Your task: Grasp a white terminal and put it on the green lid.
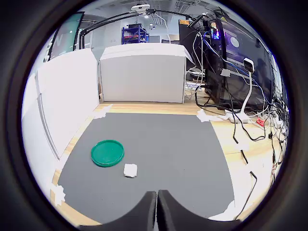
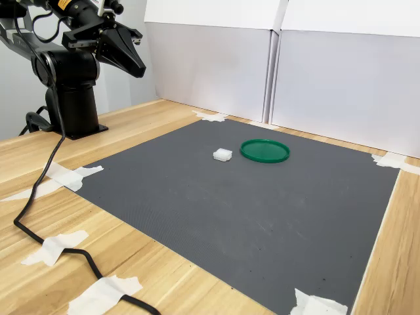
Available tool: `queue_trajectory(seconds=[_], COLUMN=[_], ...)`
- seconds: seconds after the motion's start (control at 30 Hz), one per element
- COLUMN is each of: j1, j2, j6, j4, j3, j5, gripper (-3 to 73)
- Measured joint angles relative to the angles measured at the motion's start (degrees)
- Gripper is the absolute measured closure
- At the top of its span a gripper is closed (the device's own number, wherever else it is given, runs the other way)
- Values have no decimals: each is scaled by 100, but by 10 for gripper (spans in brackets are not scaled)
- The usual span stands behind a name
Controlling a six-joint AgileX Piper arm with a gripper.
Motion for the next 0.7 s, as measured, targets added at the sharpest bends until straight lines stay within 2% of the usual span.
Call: queue_trajectory(seconds=[0.43,0.6,0.7], j1=[0,0,0], j2=[900,1535,1927], j6=[-40,-556,-958], j4=[23,29,29], j3=[-520,-867,-1120], j5=[50,73,393], gripper=[711,711,711])
